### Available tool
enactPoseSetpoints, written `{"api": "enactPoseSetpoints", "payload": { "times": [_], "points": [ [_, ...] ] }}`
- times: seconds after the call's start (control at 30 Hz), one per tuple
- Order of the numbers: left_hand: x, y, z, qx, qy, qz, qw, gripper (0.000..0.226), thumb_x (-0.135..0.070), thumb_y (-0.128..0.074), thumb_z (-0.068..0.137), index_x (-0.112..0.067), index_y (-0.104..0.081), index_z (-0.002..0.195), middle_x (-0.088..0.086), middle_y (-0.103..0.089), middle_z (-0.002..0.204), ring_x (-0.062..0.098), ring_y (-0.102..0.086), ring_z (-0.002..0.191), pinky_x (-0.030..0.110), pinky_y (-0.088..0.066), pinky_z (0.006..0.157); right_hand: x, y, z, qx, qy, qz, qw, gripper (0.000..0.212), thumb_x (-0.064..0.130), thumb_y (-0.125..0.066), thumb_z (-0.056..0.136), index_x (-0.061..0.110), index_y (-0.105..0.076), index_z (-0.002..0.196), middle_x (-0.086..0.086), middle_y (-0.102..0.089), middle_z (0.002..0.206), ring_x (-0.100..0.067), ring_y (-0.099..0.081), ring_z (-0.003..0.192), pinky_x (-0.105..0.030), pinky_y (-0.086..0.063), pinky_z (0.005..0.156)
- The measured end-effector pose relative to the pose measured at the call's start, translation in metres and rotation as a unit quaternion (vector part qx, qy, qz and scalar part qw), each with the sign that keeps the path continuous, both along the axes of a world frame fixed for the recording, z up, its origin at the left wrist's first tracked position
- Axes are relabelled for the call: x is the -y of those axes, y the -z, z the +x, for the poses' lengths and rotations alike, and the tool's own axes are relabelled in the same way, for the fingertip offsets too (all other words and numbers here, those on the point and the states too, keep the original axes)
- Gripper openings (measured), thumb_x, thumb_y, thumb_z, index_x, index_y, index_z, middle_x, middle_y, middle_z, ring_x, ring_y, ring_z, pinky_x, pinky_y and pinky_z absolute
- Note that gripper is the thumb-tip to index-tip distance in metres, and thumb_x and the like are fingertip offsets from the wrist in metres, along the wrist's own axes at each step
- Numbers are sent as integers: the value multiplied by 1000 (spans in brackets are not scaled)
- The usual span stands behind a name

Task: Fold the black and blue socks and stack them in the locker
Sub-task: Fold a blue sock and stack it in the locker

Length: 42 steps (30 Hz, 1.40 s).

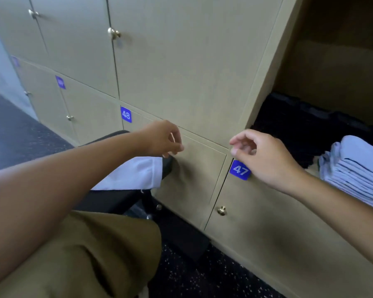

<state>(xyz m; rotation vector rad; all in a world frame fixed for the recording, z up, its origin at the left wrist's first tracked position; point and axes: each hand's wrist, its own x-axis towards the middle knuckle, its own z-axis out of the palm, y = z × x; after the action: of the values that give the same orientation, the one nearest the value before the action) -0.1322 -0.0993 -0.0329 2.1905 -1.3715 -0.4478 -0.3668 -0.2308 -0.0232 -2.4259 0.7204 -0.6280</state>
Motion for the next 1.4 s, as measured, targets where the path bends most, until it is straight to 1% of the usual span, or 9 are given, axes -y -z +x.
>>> {"api": "enactPoseSetpoints", "payload": {
  "times": [0.1, 0.2, 0.3, 0.4, 0.73, 0.83, 0.97, 1.17, 1.4],
  "points": [
    [-11, 15, 23, 62, -20, 63, 996, 11, -28, -77, 87, -20, -71, 90, -7, -71, 81, 20, -69, 82, 33, -56, 80, 0, 11, 3, -32, -27, 11, 999, 13, 21, -69, 91, 28, -69, 102, 12, -68, 90, -6, -60, 78, -13, -44, 72],
    [-15, 27, 37, 104, -27, 114, 988, 26, -28, -77, 88, -14, -71, 109, 2, -70, 109, 26, -64, 103, 41, -54, 95, 0, 20, 6, -60, -50, 21, 997, 15, 22, -70, 91, 30, -69, 103, 12, -70, 94, -5, -60, 80, -10, -44, 72],
    [-13, 38, 49, 124, -13, 159, 979, 41, -28, -74, 92, -11, -64, 128, 9, -65, 128, 29, -61, 116, 39, -49, 102, 0, 26, 10, -80, -67, 28, 994, 16, 24, -71, 91, 31, -68, 106, 14, -69, 96, -7, -64, 85, -21, -51, 80],
    [-10, 49, 61, 133, -10, 190, 973, 50, -26, -72, 95, -10, -55, 140, 11, -61, 136, 30, -58, 123, 36, -46, 103, 1, 30, 12, -97, -82, 31, 991, 16, 26, -70, 92, 33, -67, 105, 15, -69, 96, -2, -62, 85, -8, -45, 73],
    [-4, 64, 76, 119, -7, 227, 967, 24, -24, -69, 95, -12, -65, 115, 7, -62, 110, 22, -56, 95, 29, -41, 76, 2, 36, 22, -130, -92, 42, 986, 16, 28, -69, 93, 36, -66, 106, 15, -68, 102, 1, -62, 87, -11, -42, 72],
    [-6, 57, 76, 109, 5, 188, 976, 10, -22, -67, 96, -16, -59, 98, 1, -58, 94, 21, -53, 88, 27, -39, 68, 1, 36, 25, -131, -92, 48, 986, 16, 28, -70, 92, 37, -66, 106, 16, -68, 101, 1, -62, 87, -13, -42, 72],
    [-11, 41, 72, 64, 39, 101, 992, 19, -18, -71, 94, -18, -55, 84, -1, -56, 82, 21, -49, 78, 30, -40, 64, -2, 36, 27, -111, -89, 70, 987, 18, 28, -71, 92, 32, -68, 110, 15, -69, 102, 2, -62, 86, -6, -44, 73],
    [-7, 15, 45, -18, 101, 1, 995, 19, -13, -77, 89, -16, -60, 82, -7, -64, 77, -2, -54, 59, 14, -42, 62, -5, 30, 32, -82, -68, 120, 987, 39, 35, -73, 89, 26, -62, 126, 14, -68, 113, -4, -65, 99, -21, -48, 84],
    [1, 1, 8, -90, 143, -75, 983, 14, -3, -72, 92, 3, -60, 92, 8, -62, 85, -5, -54, 56, 7, -41, 56, -3, 23, 33, -52, -65, 152, 985, 52, 38, -78, 85, 22, -60, 131, 8, -68, 118, -8, -67, 105, -33, -53, 99]
  ]
}}
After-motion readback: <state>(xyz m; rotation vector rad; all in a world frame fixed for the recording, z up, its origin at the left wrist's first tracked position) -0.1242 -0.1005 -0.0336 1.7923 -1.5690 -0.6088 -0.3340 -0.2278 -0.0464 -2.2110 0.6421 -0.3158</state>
